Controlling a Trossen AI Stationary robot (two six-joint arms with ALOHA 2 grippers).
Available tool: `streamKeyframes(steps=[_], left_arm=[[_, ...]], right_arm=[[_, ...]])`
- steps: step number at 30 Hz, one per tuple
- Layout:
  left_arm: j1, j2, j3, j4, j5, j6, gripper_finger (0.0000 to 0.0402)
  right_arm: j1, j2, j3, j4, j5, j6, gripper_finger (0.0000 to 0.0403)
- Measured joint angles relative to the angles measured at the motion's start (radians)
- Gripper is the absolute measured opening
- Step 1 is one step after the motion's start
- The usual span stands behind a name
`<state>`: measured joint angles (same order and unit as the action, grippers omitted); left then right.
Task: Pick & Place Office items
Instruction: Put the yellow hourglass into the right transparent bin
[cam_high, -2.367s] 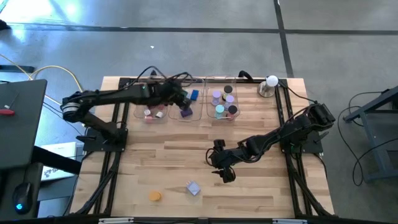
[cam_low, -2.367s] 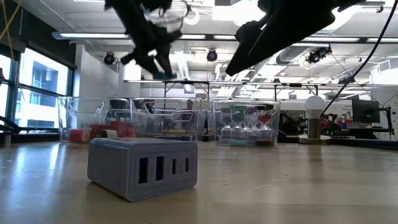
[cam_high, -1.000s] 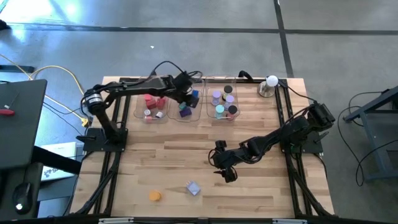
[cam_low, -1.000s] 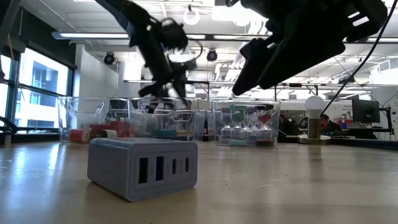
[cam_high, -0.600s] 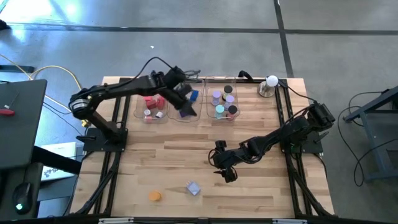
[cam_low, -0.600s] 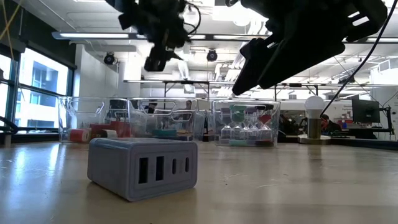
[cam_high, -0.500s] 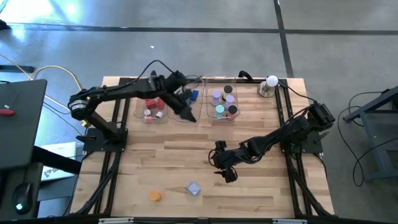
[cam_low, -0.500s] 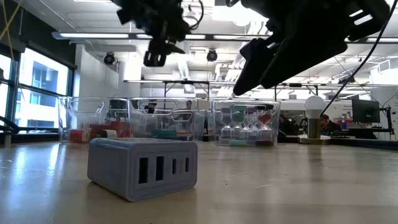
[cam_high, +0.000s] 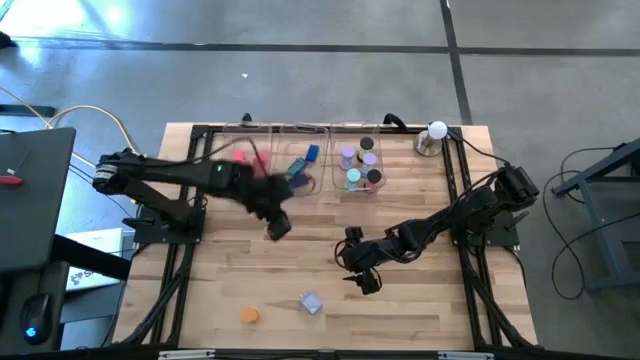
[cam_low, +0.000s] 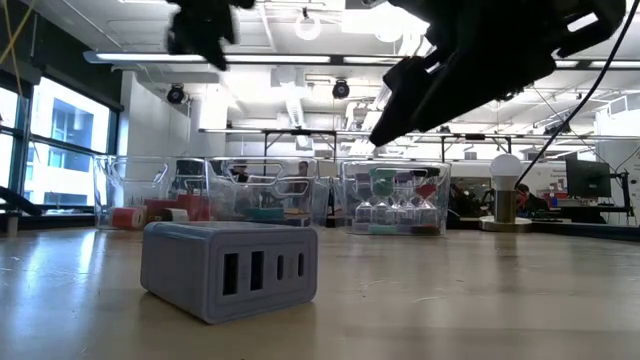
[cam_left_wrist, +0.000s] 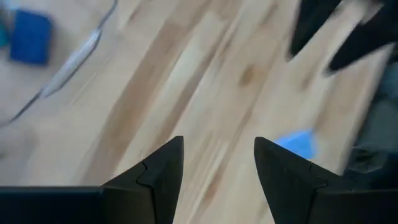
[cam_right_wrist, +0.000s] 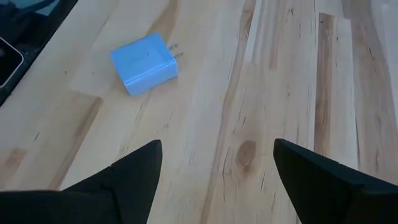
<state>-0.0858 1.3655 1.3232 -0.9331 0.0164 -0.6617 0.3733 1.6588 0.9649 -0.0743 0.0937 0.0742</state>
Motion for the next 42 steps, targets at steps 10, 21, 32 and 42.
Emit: streamKeyframes(steps=[10, 21, 32, 42], left_arm=[[-0.386, 0.024, 0.014, -0.169, -0.305, -0.173, 0.0189], [-0.68, 0.146, 0.014, -0.24, -0.259, -0.322, 0.0189], [-0.761, 0.199, 0.014, -0.211, -0.176, -0.382, 0.0189], [-0.77, 0.198, 0.014, -0.208, -0.175, -0.393, 0.0189]], right_arm=[[0.0, 0.0, 0.0, 0.063, -0.001, 0.0, 0.0297], [-0.002, 0.0, 0.0, 0.075, -0.001, 0.0, 0.0297], [-0.002, 0.0, 0.0, 0.087, -0.036, 0.003, 0.0297], [-0.002, 0.0, 0.0, 0.087, -0.048, 0.007, 0.0297]])
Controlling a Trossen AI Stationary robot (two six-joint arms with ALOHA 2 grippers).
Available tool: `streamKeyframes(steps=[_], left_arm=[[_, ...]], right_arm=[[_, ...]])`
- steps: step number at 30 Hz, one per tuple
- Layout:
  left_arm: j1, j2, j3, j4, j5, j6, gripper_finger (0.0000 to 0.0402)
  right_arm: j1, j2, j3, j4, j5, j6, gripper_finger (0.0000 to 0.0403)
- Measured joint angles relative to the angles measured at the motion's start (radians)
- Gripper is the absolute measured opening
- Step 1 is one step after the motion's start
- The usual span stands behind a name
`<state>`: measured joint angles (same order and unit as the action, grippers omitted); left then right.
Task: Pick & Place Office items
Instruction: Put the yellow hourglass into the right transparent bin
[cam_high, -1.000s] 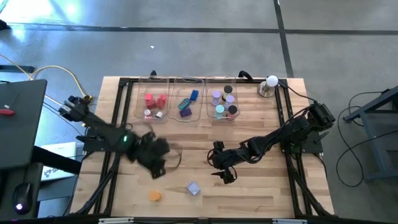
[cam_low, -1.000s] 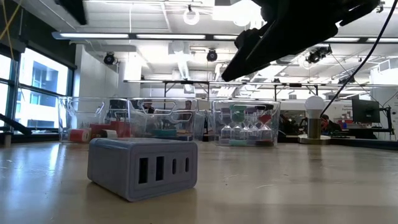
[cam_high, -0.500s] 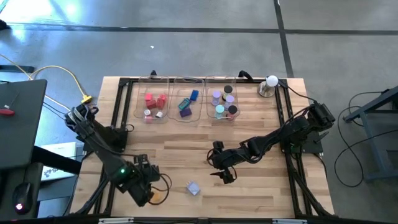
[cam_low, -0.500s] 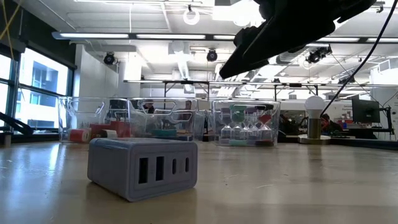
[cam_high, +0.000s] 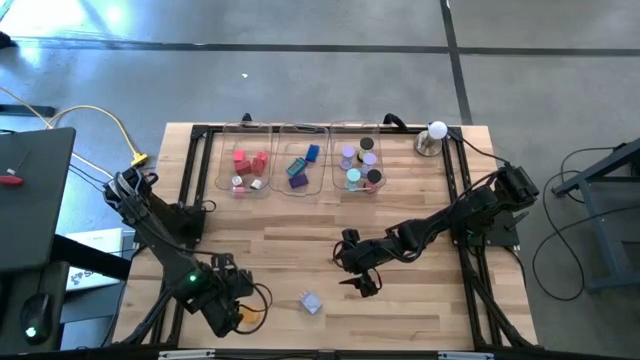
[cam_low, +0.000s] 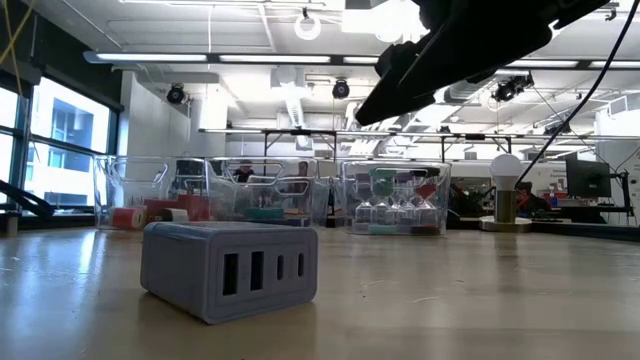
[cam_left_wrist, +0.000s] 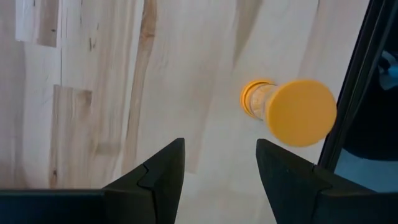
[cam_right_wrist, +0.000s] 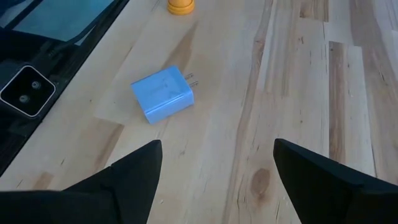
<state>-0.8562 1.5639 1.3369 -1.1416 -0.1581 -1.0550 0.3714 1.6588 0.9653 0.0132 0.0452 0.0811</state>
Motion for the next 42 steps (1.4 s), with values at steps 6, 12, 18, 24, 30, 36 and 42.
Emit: streamKeyframes(steps=[6, 12, 18, 24, 30, 36, 42], left_arm=[[0.0, 0.002, 0.0, -0.002, 0.0, -0.043, 0.0189], [0.001, 0.002, 0.0, -0.002, -0.01, -0.094, 0.0189], [0.005, 0.002, 0.0, -0.002, -0.028, -0.097, 0.0189], [0.005, 0.002, 0.0, -0.007, -0.038, -0.107, 0.0191], [0.005, 0.003, -0.004, -0.006, -0.037, -0.135, 0.0231], [0.0, 0.004, -0.038, -0.009, -0.036, -0.15, 0.0278], [-0.004, -0.001, -0.038, -0.005, 0.138, -0.09, 0.0285]], right_arm=[[0.0, 0.0, 0.0, 0.0, 0.0, 0.0, 0.0297], [0.0, 0.0, 0.0, 0.0, 0.0, -0.004, 0.0297], [0.0, 0.0, 0.0, -0.001, 0.0, -0.005, 0.0297], [0.0, 0.0, 0.0, -0.002, 0.0, -0.006, 0.0297], [0.0, 0.0, 0.0, -0.007, 0.0, -0.007, 0.0297], [0.0, 0.0, 0.0, -0.009, 0.0, -0.007, 0.0297], [0.0, 0.0, 0.0, -0.009, 0.0, -0.007, 0.0297]])
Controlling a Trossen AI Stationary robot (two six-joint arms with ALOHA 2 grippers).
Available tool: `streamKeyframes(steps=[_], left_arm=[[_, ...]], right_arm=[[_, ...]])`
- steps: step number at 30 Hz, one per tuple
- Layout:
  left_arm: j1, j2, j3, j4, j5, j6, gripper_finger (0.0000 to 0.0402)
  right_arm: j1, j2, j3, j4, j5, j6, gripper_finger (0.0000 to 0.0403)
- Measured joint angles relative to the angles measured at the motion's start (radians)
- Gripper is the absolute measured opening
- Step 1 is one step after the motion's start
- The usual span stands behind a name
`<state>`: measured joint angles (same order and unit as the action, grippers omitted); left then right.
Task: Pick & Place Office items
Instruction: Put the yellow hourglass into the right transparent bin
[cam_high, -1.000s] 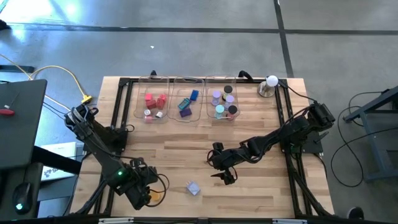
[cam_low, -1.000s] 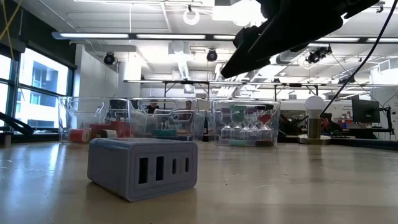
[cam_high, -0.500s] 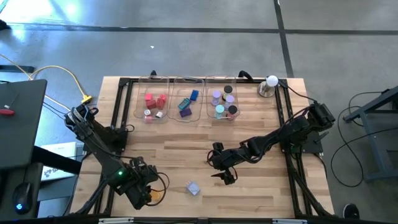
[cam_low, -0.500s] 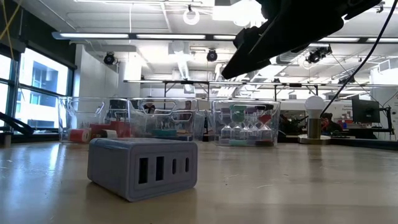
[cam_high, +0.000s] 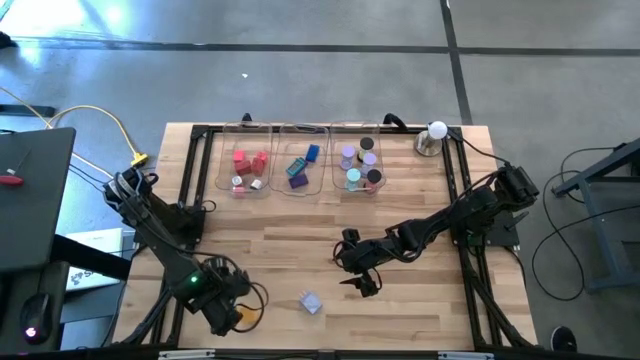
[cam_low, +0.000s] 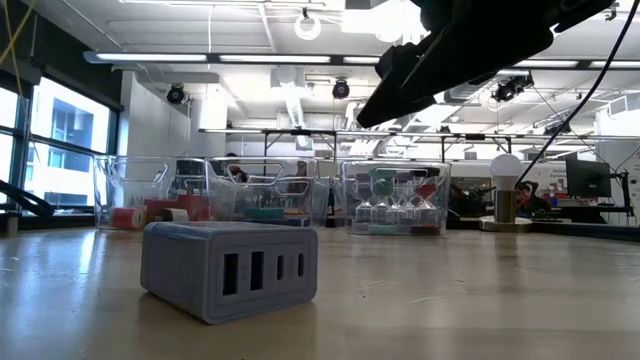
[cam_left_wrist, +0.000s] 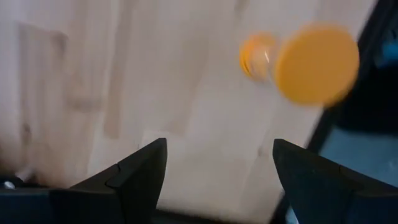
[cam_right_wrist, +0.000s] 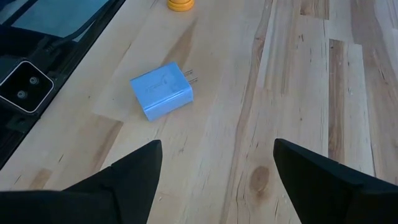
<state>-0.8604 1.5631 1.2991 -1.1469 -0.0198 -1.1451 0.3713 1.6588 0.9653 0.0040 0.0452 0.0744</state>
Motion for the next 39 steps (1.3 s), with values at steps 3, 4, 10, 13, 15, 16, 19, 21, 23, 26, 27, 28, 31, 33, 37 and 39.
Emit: streamKeyframes(steps=[3, 4, 10, 13, 15, 16, 19, 21, 23, 26, 27, 28, 31, 33, 37, 39], left_arm=[[0.0, 0.0, 0.0, 0.0, 0.073, 0.037, 0.0285], [0.0, 0.0, 0.0, 0.001, 0.078, 0.058, 0.0285], [-0.005, 0.0, 0.0, 0.046, -0.004, 0.098, 0.0285], [-0.006, 0.0, 0.0, 0.061, -0.016, 0.101, 0.0285], [-0.006, 0.0, 0.0, 0.06, -0.017, 0.101, 0.0285], [-0.006, 0.0, 0.0, 0.06, -0.017, 0.101, 0.0285], [-0.006, 0.0, 0.0, 0.075, -0.017, 0.085, 0.0285], [-0.006, 0.0, 0.0, 0.101, -0.017, 0.083, 0.0285], [-0.006, 0.0, 0.0, 0.112, -0.017, 0.11, 0.0285], [-0.006, 0.0, 0.0, 0.127, -0.018, 0.135, 0.0285], [-0.006, 0.0, 0.0, 0.132, -0.018, 0.135, 0.0285], [-0.006, 0.0, 0.0, 0.134, -0.018, 0.135, 0.0285], [-0.006, 0.0, 0.0, 0.134, -0.018, 0.135, 0.0285], [-0.006, 0.001, 0.0, 0.136, -0.019, 0.135, 0.0285], [-0.011, 0.002, 0.0, 0.139, -0.029, 0.15, 0.0285], [-0.014, 0.002, 0.0, 0.145, -0.042, 0.15, 0.0285]], right_arm=[[0.0, 0.0, 0.0, 0.0, 0.0, 0.0, 0.0297], [0.0, 0.0, 0.0, 0.0, 0.0, 0.0, 0.0297], [0.0, 0.0, 0.0, 0.002, 0.0, 0.0, 0.0297], [0.0, 0.0, 0.0, 0.012, 0.0, 0.0, 0.0297], [0.0, 0.0, 0.0, 0.016, 0.0, 0.0, 0.0297], [0.0, 0.0, 0.0, 0.016, 0.0, 0.0, 0.0297], [0.0, 0.0, 0.0, 0.016, 0.001, 0.0, 0.0297], [0.0, 0.0, 0.0, 0.017, 0.002, 0.003, 0.0297], [-0.001, 0.0, 0.0, 0.026, 0.002, 0.005, 0.0297], [-0.001, 0.0, 0.0, 0.038, 0.003, 0.007, 0.0297], [-0.001, 0.0, 0.0, 0.038, 0.004, 0.007, 0.0297], [-0.001, 0.0, 0.0, 0.038, 0.004, 0.007, 0.0297], [-0.001, 0.0, 0.0, 0.039, 0.004, 0.007, 0.0297], [-0.001, 0.0, 0.0, 0.039, 0.004, 0.007, 0.0297], [-0.001, 0.0, 0.0, 0.051, 0.004, 0.007, 0.0297], [-0.001, 0.0, 0.0, 0.065, 0.004, 0.007, 0.0297]])
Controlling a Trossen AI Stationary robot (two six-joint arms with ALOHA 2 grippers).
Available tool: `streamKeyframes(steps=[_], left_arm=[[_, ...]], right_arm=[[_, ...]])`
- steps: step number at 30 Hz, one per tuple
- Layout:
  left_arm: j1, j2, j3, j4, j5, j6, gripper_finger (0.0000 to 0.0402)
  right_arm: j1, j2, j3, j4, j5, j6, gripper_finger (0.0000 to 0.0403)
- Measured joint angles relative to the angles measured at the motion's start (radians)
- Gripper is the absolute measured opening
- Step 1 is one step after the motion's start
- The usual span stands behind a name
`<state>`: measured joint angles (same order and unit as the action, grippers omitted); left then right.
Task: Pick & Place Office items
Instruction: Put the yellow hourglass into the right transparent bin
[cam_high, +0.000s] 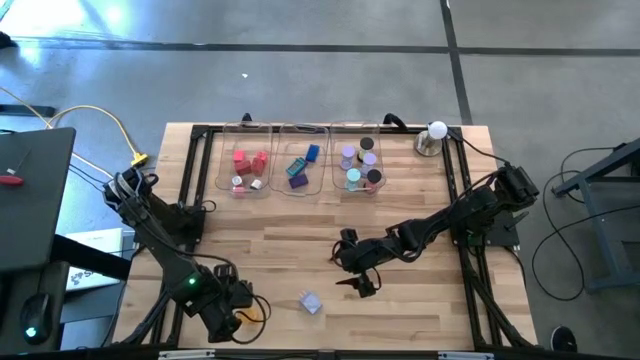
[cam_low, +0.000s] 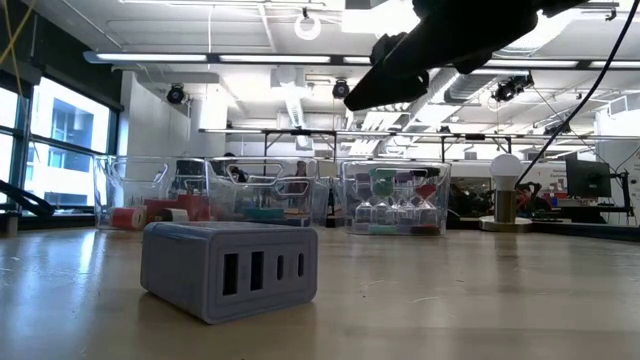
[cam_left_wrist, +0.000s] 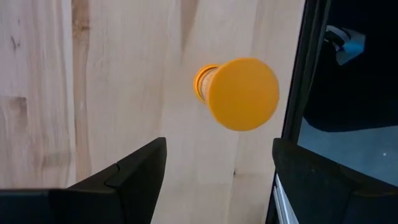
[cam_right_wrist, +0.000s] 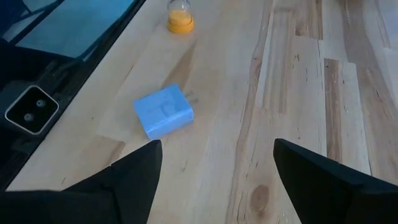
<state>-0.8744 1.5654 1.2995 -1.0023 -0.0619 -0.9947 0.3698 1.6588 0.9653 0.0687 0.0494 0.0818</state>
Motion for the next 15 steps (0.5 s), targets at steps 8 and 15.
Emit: streamKeyframes(steps=[8, 15], left_arm=[[-0.002, 0.011, 0.001, 0.088, -0.004, 0.006, 0.0285], [-0.008, 0.065, 0.002, 0.121, -0.015, 0.063, 0.0285]], right_arm=[[0.0, 0.0, 0.0, 0.015, 0.0, 0.0, 0.0297], [0.0, 0.0, 0.0, 0.011, 0.0, 0.0, 0.0297]])
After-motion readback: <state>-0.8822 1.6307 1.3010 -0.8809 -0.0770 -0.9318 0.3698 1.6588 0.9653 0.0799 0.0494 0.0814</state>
